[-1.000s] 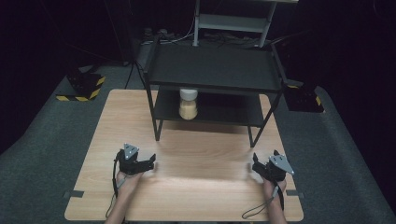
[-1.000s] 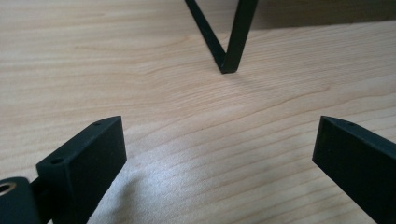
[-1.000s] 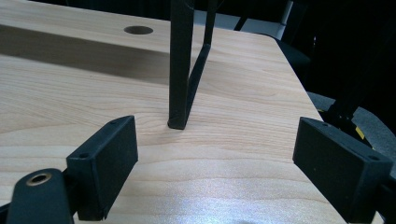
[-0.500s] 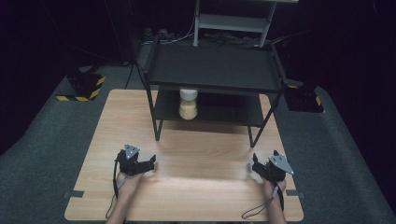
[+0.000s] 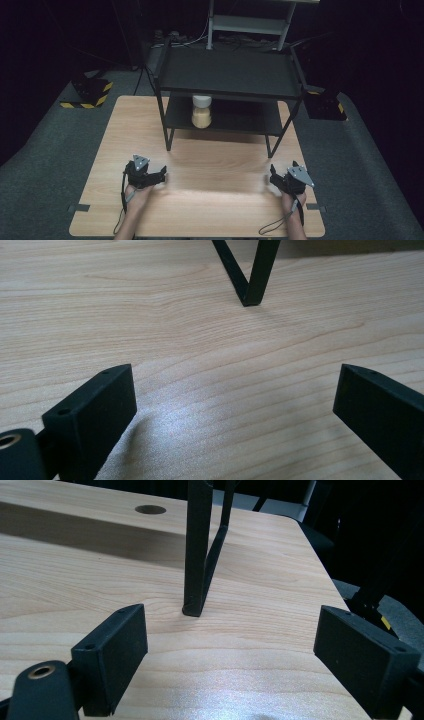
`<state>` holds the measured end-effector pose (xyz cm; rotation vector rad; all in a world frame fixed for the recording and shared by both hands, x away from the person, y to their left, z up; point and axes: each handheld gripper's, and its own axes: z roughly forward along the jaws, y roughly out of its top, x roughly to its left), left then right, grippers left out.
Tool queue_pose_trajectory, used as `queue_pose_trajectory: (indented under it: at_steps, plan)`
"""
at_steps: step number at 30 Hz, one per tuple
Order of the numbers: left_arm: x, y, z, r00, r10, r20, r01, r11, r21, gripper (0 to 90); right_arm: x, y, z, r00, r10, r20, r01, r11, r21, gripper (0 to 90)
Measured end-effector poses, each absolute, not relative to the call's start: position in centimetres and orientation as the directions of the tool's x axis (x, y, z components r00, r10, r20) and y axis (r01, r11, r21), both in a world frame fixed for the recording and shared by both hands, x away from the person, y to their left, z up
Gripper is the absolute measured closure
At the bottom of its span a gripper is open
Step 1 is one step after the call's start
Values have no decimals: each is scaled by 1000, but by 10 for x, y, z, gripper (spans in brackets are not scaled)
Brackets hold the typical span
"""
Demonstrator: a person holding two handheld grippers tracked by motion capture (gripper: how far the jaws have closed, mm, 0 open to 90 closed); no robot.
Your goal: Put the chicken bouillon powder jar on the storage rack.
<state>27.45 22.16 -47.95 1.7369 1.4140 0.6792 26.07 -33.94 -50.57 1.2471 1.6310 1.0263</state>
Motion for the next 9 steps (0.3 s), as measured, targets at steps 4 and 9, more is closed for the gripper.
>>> queue_pose_trajectory:
  at_steps: [4, 9]
  plan:
    - [274, 222, -479, 239, 969, -68, 552, -77, 830, 40, 261, -339, -506, -172, 977, -129, 307, 178, 935, 132]
    - [274, 221, -479, 237, 969, -70, 553, -76, 829, 40, 261, -340, -506, -172, 977, -128, 306, 176, 935, 131]
